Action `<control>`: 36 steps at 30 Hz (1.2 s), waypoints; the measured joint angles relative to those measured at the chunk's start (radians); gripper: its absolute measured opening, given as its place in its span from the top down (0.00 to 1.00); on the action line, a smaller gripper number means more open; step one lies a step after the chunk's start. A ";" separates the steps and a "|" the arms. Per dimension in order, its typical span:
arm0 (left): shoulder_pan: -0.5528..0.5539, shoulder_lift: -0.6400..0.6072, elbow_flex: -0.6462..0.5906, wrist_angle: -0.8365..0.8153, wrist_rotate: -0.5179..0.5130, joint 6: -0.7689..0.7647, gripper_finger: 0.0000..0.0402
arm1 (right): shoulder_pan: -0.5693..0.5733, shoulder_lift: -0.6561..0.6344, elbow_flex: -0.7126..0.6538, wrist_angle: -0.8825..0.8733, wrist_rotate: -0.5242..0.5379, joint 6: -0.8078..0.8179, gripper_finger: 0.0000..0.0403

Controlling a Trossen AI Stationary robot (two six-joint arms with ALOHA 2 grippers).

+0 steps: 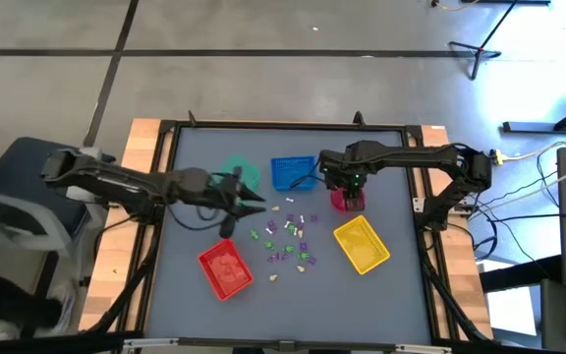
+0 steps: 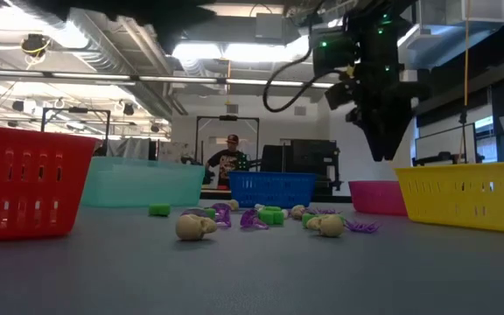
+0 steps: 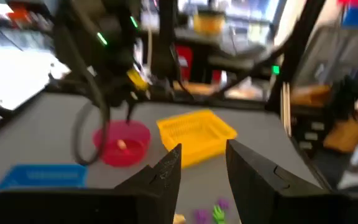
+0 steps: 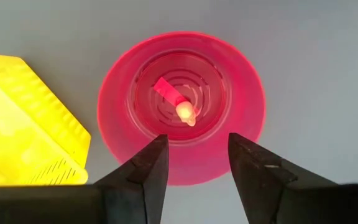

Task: Sort Halloween decoration
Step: Put the green skeleton toy into the green bin

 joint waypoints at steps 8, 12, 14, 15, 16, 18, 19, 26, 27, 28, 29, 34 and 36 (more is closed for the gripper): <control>0.000 0.277 0.157 -0.120 0.116 0.000 0.72 | 0.001 -0.046 0.000 0.015 -0.007 0.000 0.59; -0.002 0.372 0.183 -0.164 0.172 -0.001 0.72 | 0.001 -0.056 0.000 0.048 -0.007 0.000 0.59; -0.010 0.415 0.183 -0.165 0.191 -0.001 0.72 | 0.001 -0.056 0.000 0.058 -0.007 0.000 0.59; -0.015 0.434 0.183 -0.165 0.199 -0.001 0.72 | 0.001 -0.056 0.000 0.058 -0.007 0.000 0.59; -0.022 0.452 0.183 -0.166 0.205 -0.001 0.72 | 0.001 -0.056 0.000 0.058 -0.007 0.000 0.59; -0.035 0.488 0.183 -0.165 0.211 0.000 0.72 | 0.001 -0.056 0.000 0.061 -0.007 0.000 0.59; -0.040 0.504 0.183 -0.165 0.213 0.005 0.72 | 0.001 -0.056 0.000 0.061 -0.007 0.000 0.59; -0.066 0.581 0.183 -0.200 0.206 0.104 0.72 | 0.001 -0.056 0.000 0.060 -0.007 0.020 0.59; -0.070 0.588 0.183 -0.203 0.191 0.106 0.72 | 0.001 -0.056 0.000 0.061 -0.007 0.020 0.59; -0.073 0.593 0.183 -0.210 0.172 0.105 0.72 | 0.001 -0.056 0.000 0.061 -0.007 0.020 0.59; -0.074 0.595 0.183 -0.223 0.158 0.106 0.72 | 0.001 -0.056 0.000 0.061 -0.007 0.021 0.59; -0.069 0.598 0.183 -0.276 0.138 0.162 0.69 | 0.001 -0.055 0.000 0.062 -0.007 0.023 0.59; -0.068 0.598 0.183 -0.286 0.137 0.180 0.68 | 0.001 -0.055 0.000 0.063 -0.008 0.023 0.59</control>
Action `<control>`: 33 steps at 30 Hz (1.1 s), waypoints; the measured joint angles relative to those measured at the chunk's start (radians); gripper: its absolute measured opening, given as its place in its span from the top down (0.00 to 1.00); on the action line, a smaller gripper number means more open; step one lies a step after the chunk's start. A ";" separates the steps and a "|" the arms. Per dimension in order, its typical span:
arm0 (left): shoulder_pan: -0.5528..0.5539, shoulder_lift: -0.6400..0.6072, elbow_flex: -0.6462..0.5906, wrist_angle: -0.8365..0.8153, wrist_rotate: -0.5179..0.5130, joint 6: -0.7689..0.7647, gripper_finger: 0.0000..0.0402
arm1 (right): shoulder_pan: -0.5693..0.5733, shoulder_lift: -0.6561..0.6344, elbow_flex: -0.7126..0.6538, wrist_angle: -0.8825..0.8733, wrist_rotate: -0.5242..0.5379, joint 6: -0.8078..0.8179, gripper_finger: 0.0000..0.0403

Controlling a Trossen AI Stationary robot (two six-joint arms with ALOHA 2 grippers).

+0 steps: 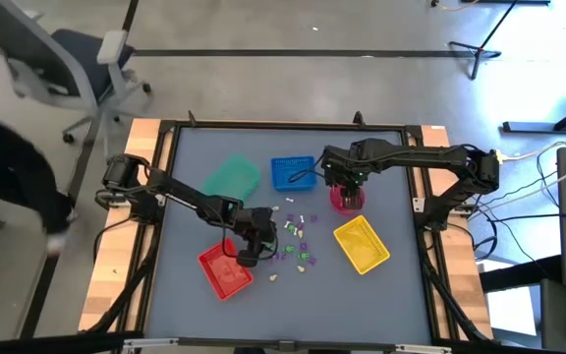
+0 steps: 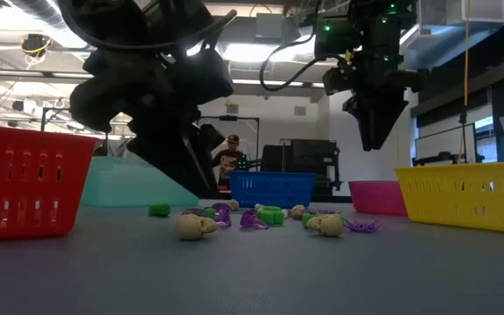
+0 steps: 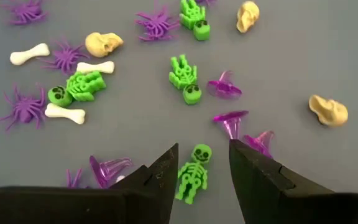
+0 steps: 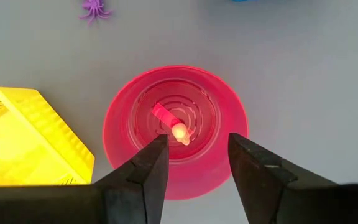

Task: Sort Halloween decoration
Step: Put the green skeleton toy into the green bin

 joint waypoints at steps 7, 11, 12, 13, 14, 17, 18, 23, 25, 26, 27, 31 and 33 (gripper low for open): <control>0.002 0.000 0.000 -0.010 -0.028 0.062 0.64 | 0.000 0.000 0.000 0.003 0.000 0.000 0.59; 0.002 0.012 0.001 -0.005 -0.034 0.068 0.64 | 0.000 0.001 0.000 0.017 0.000 0.000 0.59; 0.002 0.016 0.000 -0.012 -0.034 0.067 0.64 | 0.000 0.001 0.000 0.023 0.000 0.000 0.59; 0.001 0.027 0.000 -0.010 -0.034 0.069 0.64 | 0.000 0.001 0.000 0.025 0.000 0.000 0.59; 0.001 0.037 0.000 0.000 -0.032 0.075 0.64 | 0.000 0.001 0.000 0.025 0.000 0.000 0.59; 0.001 0.055 0.000 -0.003 -0.031 0.079 0.64 | 0.000 0.001 0.000 0.026 0.000 0.000 0.59; 0.001 0.060 0.000 -0.001 -0.032 0.076 0.64 | 0.000 0.001 0.000 0.026 0.000 0.000 0.59; 0.001 0.062 0.001 -0.004 -0.036 0.073 0.66 | 0.000 0.001 0.000 0.026 0.000 0.000 0.59; 0.001 0.062 0.001 -0.005 -0.034 0.073 0.68 | 0.000 0.001 0.000 0.026 0.000 0.000 0.59; 0.001 0.062 0.001 -0.007 -0.033 0.073 0.70 | 0.000 0.001 0.000 0.026 0.000 0.000 0.59; 0.001 0.062 0.001 -0.009 -0.032 0.073 0.71 | 0.000 0.001 0.000 0.026 0.000 0.000 0.59; 0.000 0.062 0.001 -0.012 -0.029 0.072 0.79 | 0.000 0.001 0.000 0.026 0.000 0.000 0.59; 0.000 0.062 0.001 -0.013 -0.025 0.073 0.83 | 0.000 0.001 0.000 0.026 0.000 0.000 0.59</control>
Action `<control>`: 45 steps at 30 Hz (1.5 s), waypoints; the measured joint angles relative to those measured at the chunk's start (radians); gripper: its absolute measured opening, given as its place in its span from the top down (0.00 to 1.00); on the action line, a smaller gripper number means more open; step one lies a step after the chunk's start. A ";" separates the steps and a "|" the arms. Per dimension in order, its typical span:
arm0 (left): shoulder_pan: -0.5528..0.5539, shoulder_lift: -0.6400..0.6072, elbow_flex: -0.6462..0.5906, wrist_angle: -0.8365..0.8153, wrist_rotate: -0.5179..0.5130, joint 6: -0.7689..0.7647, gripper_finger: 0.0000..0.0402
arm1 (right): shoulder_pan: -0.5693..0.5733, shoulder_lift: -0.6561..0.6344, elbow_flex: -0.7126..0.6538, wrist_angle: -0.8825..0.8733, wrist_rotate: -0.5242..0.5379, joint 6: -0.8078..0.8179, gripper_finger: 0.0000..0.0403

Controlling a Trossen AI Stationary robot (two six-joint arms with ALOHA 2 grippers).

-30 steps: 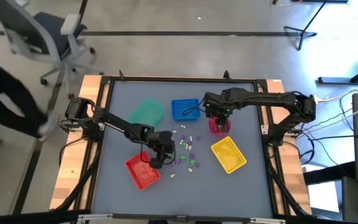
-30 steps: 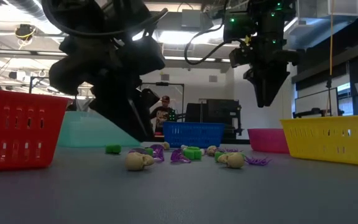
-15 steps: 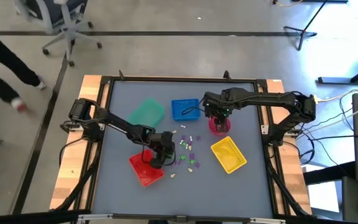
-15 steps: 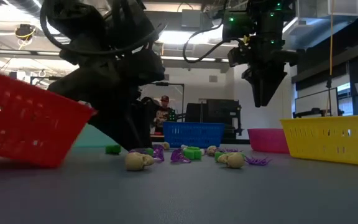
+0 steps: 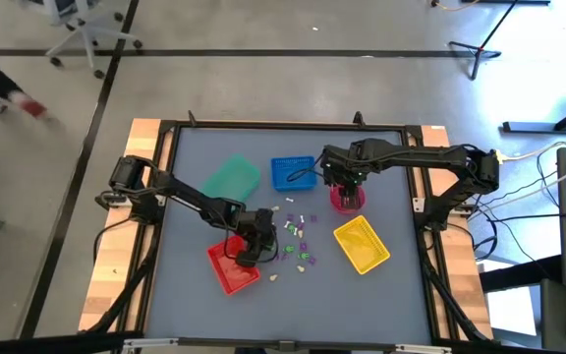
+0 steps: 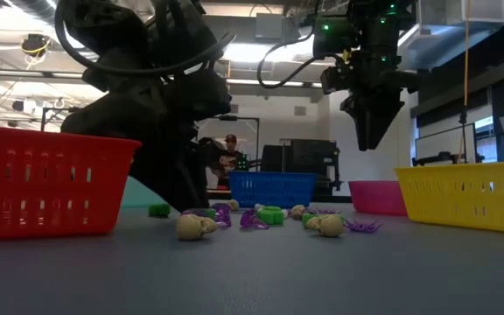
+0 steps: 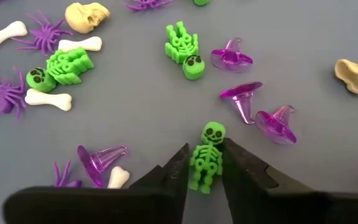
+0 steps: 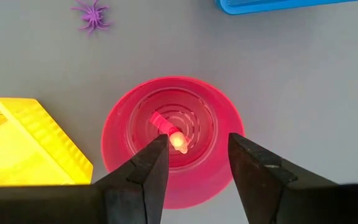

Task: Sort Halloween decoration
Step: Put the green skeleton toy into the green bin

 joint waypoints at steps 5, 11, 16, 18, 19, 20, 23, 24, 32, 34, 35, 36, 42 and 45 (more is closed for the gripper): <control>0.001 -0.003 0.000 -0.003 0.005 0.000 0.91 | 0.000 0.000 0.000 0.000 0.000 0.000 0.59; 0.001 -0.011 0.004 -0.007 0.004 -0.003 0.93 | 0.000 0.000 0.000 -0.001 0.000 0.000 0.59; 0.002 -0.023 0.021 -0.014 -0.005 -0.026 0.92 | 0.000 0.000 0.000 -0.005 0.000 0.000 0.59; 0.003 -0.040 0.031 -0.008 -0.005 -0.027 0.92 | 0.000 0.000 0.000 -0.006 0.000 0.000 0.59; 0.003 -0.050 0.033 -0.014 -0.004 -0.027 0.92 | 0.000 0.000 0.000 -0.007 0.000 0.000 0.59; 0.003 -0.060 0.037 -0.015 -0.004 -0.027 0.93 | 0.000 0.000 0.000 -0.009 0.000 0.000 0.59; 0.008 -0.099 0.048 -0.017 -0.005 -0.027 0.92 | 0.000 0.000 0.000 -0.010 0.000 0.000 0.59; 0.014 -0.113 0.053 -0.018 -0.005 -0.027 0.92 | 0.000 0.000 0.000 -0.009 0.000 0.000 0.59; 0.091 -0.243 0.058 -0.045 -0.096 -0.028 0.91 | 0.000 0.000 0.000 -0.009 0.000 0.000 0.59; 0.117 -0.279 0.058 -0.085 -0.128 -0.028 0.91 | 0.000 0.000 0.000 -0.009 0.000 0.000 0.59; 0.131 -0.293 0.058 -0.095 -0.144 -0.028 0.91 | 0.000 0.000 0.000 -0.008 0.000 0.000 0.59; 0.144 -0.311 0.058 -0.108 -0.162 -0.028 0.91 | 0.000 0.000 0.000 -0.007 0.000 0.000 0.59; 0.221 -0.403 0.058 -0.279 -0.270 -0.028 0.90 | 0.000 0.000 0.000 -0.003 0.000 0.000 0.59; 0.256 -0.431 0.058 -0.382 -0.309 -0.032 0.90 | 0.000 0.000 0.000 -0.003 0.000 0.000 0.59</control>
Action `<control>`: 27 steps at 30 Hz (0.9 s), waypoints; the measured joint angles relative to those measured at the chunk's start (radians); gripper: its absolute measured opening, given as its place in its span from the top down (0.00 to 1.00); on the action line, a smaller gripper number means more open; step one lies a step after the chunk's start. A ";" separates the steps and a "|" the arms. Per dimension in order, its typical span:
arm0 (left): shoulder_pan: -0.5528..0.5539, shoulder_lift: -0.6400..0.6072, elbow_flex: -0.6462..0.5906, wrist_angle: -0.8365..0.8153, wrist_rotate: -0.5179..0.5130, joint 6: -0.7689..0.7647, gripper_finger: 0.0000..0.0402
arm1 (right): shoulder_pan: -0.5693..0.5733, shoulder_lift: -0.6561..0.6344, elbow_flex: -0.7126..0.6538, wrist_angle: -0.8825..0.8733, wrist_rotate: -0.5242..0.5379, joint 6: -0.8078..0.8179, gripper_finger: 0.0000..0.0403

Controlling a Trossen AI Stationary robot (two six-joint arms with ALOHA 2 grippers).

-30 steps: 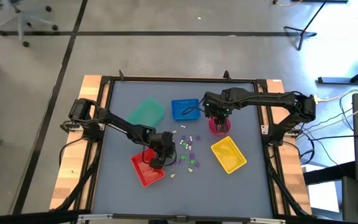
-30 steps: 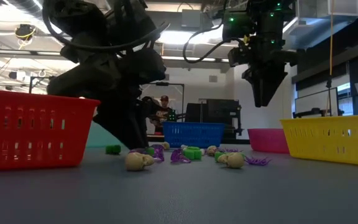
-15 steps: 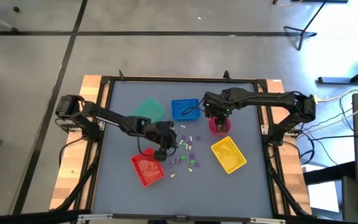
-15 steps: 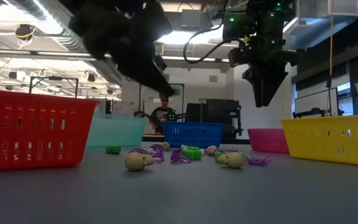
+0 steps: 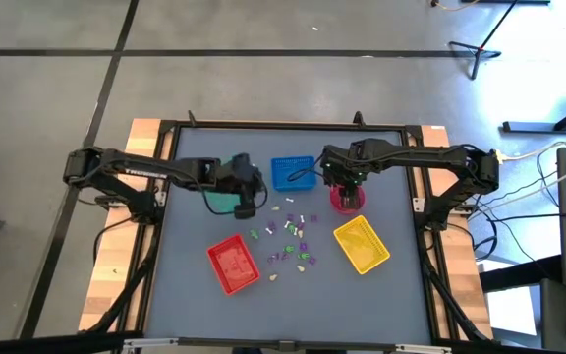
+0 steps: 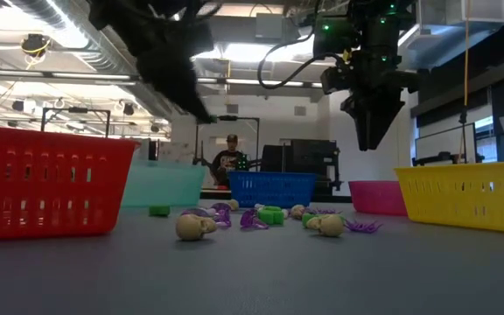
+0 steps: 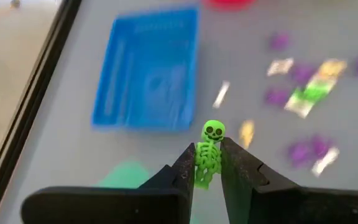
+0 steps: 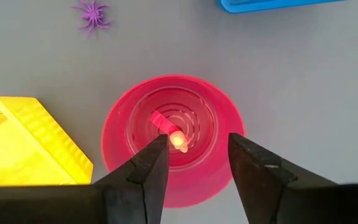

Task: Sort Halloween decoration
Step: Put the green skeleton toy into the green bin

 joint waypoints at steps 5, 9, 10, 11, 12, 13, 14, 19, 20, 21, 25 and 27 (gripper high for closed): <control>0.056 0.002 -0.001 -0.170 -0.026 -0.064 0.90 | 0.000 0.000 0.000 0.001 0.000 0.000 0.59; 0.090 0.008 -0.002 -0.271 -0.030 -0.101 0.90 | 0.000 0.000 0.000 0.003 0.000 0.000 0.59; 0.097 0.008 -0.001 -0.277 -0.031 -0.108 0.90 | 0.000 0.000 0.000 0.003 0.000 0.000 0.59; 0.103 0.008 -0.001 -0.288 -0.032 -0.118 0.90 | 0.000 0.000 0.000 0.004 0.000 0.000 0.59; 0.110 0.008 -0.001 -0.304 -0.033 -0.128 0.90 | 0.000 0.000 0.000 0.005 0.000 0.000 0.59; 0.116 0.008 -0.001 -0.311 -0.035 -0.142 0.90 | 0.000 0.000 0.000 0.005 0.000 0.000 0.59; 0.122 0.008 -0.001 -0.311 -0.041 -0.154 0.90 | 0.000 0.000 0.000 0.005 0.000 0.000 0.59; 0.137 0.008 -0.001 -0.321 -0.054 -0.174 0.90 | 0.000 0.000 0.000 0.005 0.000 0.000 0.59; 0.140 0.008 -0.001 -0.321 -0.054 -0.174 0.90 | 0.000 0.000 0.000 0.005 0.000 0.000 0.59; 0.141 0.008 -0.001 -0.321 -0.054 -0.174 0.90 | 0.000 0.000 0.000 0.005 0.000 0.000 0.59; 0.141 0.008 -0.001 -0.321 -0.054 -0.178 0.87 | 0.000 0.000 0.000 0.005 0.000 0.000 0.59; 0.141 0.008 -0.001 -0.321 -0.054 -0.181 0.83 | 0.000 0.000 0.000 0.005 0.000 0.000 0.59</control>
